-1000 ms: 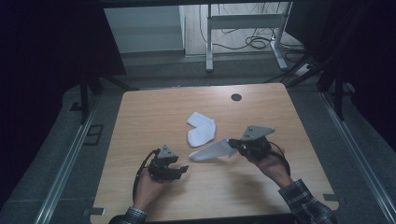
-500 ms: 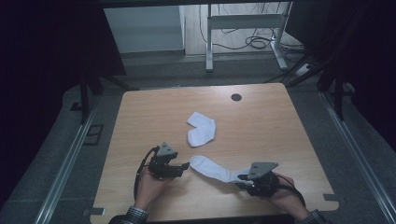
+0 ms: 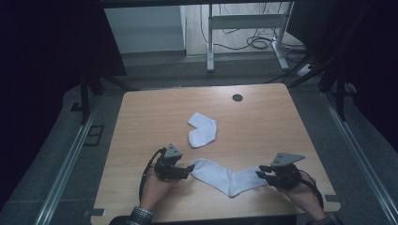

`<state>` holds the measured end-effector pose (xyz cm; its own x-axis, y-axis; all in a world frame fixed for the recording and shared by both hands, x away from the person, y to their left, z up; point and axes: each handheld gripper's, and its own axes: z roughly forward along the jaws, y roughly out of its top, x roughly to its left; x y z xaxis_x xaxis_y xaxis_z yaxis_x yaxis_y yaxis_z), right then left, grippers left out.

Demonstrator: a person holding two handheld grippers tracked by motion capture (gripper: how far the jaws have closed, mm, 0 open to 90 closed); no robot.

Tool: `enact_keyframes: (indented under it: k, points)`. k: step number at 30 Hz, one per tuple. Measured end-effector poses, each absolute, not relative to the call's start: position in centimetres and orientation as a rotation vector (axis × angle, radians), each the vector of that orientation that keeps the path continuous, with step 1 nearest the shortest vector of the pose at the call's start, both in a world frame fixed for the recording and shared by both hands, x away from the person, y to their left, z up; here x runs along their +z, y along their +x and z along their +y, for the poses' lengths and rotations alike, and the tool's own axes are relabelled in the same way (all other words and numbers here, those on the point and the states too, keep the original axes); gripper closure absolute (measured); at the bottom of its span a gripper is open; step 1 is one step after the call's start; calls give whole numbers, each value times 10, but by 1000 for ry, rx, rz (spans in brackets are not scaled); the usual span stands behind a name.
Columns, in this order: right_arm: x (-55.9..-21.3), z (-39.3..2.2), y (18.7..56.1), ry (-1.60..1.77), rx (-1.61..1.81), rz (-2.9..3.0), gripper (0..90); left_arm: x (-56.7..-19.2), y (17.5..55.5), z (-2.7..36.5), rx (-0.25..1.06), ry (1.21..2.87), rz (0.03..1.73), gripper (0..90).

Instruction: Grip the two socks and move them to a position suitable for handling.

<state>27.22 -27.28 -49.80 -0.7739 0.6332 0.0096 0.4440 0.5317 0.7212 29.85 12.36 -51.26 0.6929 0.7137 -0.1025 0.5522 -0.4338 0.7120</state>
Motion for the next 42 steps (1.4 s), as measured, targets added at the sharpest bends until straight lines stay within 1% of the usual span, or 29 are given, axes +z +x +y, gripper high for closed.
enact_keyframes:
  k: [2,3,5,6,7,8,9,10,11,12,14,15,20,23,25,26,27,29,31,36,40,42]
  points:
    - [-503,-279,278,1007,1097,2505,707,-515,298,121,283,2168,947,363]
    - [-506,-281,279,1030,1096,2503,686,-517,298,119,305,2182,948,376]
    - [-513,-281,279,1066,1049,2503,641,-520,300,117,318,2191,944,446]
    - [-516,-280,279,1064,1022,2504,628,-521,301,115,325,2191,950,453]
    - [-519,-279,279,1062,998,2511,629,-522,302,115,326,2194,956,486]
    - [-521,-278,279,1057,980,2516,650,-524,303,114,322,2188,961,563]
    - [-523,-277,279,1050,967,2519,676,-524,303,114,317,2186,965,598]
    - [-523,-277,279,1048,970,2524,706,-525,303,114,304,2191,961,674]
    - [-523,-277,279,1048,970,2524,706,-525,303,114,304,2191,961,715]
    - [-522,-276,279,1041,963,2522,763,-525,301,112,289,2207,953,764]
    - [-523,-274,282,1036,966,2522,769,-524,298,112,281,2220,949,812]
    - [-523,-274,283,1033,967,2520,768,-524,296,113,274,2222,951,817]
    - [-523,-271,297,1029,946,2497,753,-521,281,123,246,2238,971,818]
    - [-524,-270,303,1036,952,2494,751,-522,278,126,235,2230,981,808]
    - [-524,-269,305,1034,962,2494,745,-523,279,128,238,2223,992,754]
    - [-524,-268,304,1031,958,2489,721,-523,281,128,247,2203,1005,704]
    - [-523,-269,303,1035,965,2485,712,-522,283,129,246,2186,1011,686]
    - [-522,-271,302,1037,984,2483,690,-519,285,129,261,2154,1022,618]
    - [-520,-272,302,1044,1001,2474,664,-517,286,129,273,2145,1024,603]
    - [-513,-282,302,1079,1062,2430,608,-507,294,131,289,2094,1010,514]
    - [-511,-292,303,1103,1074,2401,565,-504,302,130,303,2093,1005,482]
    - [-512,-297,303,1108,1059,2391,551,-502,309,128,306,2094,1006,480]
